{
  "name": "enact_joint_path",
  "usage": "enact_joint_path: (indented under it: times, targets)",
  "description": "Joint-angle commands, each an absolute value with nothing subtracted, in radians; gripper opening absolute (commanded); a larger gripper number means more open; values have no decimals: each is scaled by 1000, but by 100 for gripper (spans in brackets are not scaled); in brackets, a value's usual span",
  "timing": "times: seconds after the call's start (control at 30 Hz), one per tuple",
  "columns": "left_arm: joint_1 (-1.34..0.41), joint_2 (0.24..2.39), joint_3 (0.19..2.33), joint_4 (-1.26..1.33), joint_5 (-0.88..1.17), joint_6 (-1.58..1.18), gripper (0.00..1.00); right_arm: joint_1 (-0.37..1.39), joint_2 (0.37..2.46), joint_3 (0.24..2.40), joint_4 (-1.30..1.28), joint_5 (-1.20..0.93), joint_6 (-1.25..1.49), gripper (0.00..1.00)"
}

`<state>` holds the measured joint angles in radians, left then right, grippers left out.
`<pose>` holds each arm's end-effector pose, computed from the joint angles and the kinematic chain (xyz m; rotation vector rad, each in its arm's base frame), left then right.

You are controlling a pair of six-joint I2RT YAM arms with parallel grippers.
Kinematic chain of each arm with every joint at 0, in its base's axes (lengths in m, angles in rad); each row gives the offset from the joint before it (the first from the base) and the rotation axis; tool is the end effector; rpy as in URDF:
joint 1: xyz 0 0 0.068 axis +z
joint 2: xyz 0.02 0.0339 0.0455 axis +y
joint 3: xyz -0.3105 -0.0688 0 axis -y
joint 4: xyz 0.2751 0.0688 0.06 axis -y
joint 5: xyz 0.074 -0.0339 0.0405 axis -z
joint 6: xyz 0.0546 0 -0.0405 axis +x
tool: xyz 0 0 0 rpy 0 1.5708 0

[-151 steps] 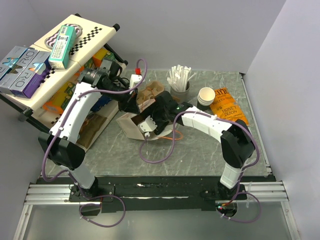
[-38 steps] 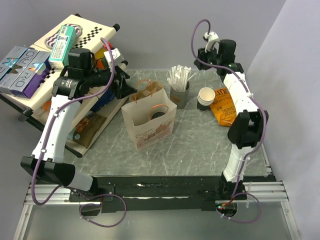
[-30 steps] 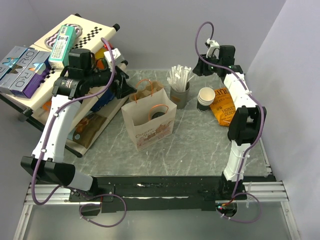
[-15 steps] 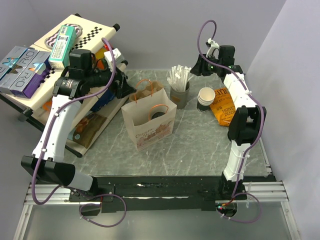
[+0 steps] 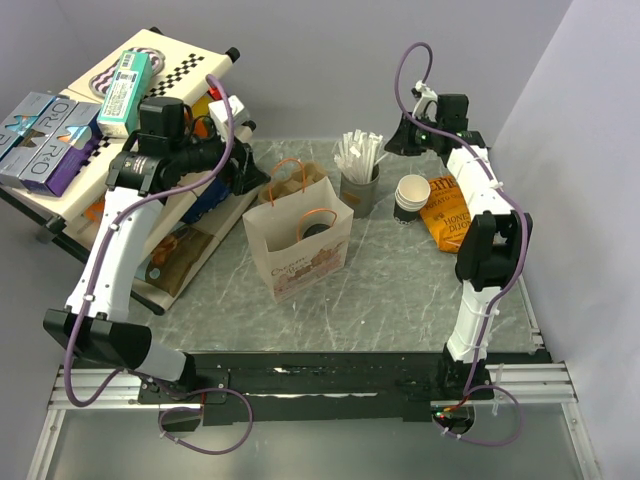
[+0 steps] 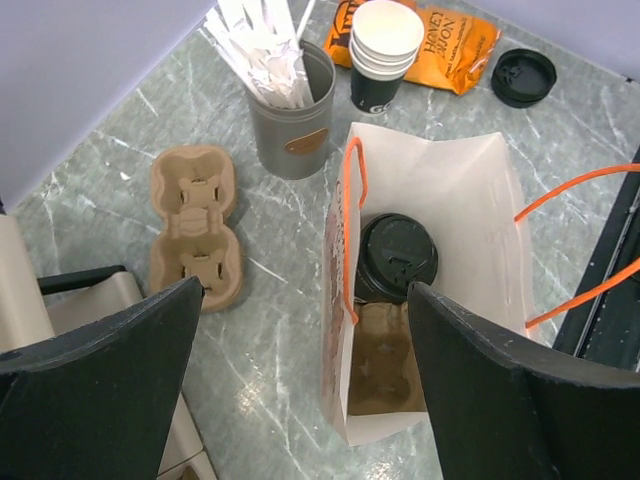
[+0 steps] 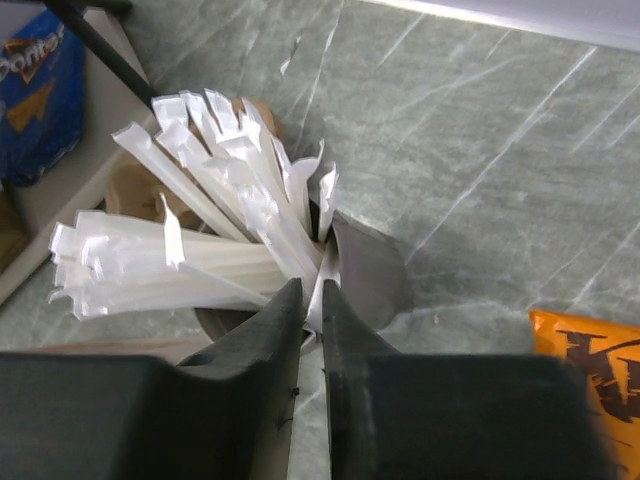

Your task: Pack the takeout coffee

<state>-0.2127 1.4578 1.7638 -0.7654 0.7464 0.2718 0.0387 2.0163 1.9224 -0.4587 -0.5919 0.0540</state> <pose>0.3162 -0.1062 0.5115 0.9104 1.7455 -0.7136 0.5333 0.0511 0.3650 -0.3351 2.0641 0.6812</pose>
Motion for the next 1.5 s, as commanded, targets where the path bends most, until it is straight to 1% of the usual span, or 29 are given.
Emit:
enact_joint_path:
  times: [0.0,0.07,0.27,0.37,0.4,0.43,0.47,0.6,0.7,0.83,0.93,1.1,1.13,1.2,1.3,1.33,1.37,1.4,1.43,1.47]
  targets:
    - [-213,1454,1801,-776,719,308,89,29,1965,1913,-471,-604,92,0]
    - [-213,1448,1799,-779,709,319,89,23,1945,1919,-480,-606,101,0]
    - [-213,1408,1779,-769,677,333,89,-26,1792,1944,-526,-627,68,0]
    - [-212,1384,1758,-727,644,304,90,-38,1697,1909,-566,-637,57,0]
    - [-212,1376,1755,-712,625,286,94,-40,1643,1893,-571,-638,54,0]
    - [-212,1371,1750,-700,588,249,96,-41,1617,1879,-571,-643,52,0]
    - [-210,1370,1750,-675,572,235,97,-40,1570,1862,-572,-662,45,0]
    - [-199,1353,1764,-637,532,172,99,-48,1456,1836,-571,-753,66,0]
    - [-195,1321,1744,-618,508,155,99,-52,1375,1804,-552,-878,130,0]
    - [-176,1290,1712,-603,502,146,99,-51,1275,1732,-491,-968,231,0]
    - [-149,1279,1704,-601,515,137,99,-51,1250,1703,-470,-1034,265,0]
    - [-133,1243,1683,-611,515,149,99,-45,1246,1654,-394,-1152,400,0]
    - [-132,1239,1680,-612,518,150,99,-38,1252,1652,-400,-1149,382,0]
    - [-127,1224,1675,-614,525,147,99,-20,1265,1672,-492,-1123,329,0]
    - [-118,1212,1674,-621,526,155,99,-5,1316,1718,-574,-1140,270,0]
    - [-114,1206,1674,-623,525,155,99,-5,1345,1726,-587,-1141,255,8]
    - [-112,1204,1672,-624,526,156,99,-5,1356,1733,-595,-1149,252,41]
    - [-110,1201,1671,-624,528,160,99,-5,1362,1743,-586,-1141,256,61]
    - [-107,1200,1671,-627,532,160,100,-5,1367,1749,-574,-1134,267,98]
    - [-104,1200,1671,-627,538,158,99,-5,1367,1764,-572,-1097,262,100]
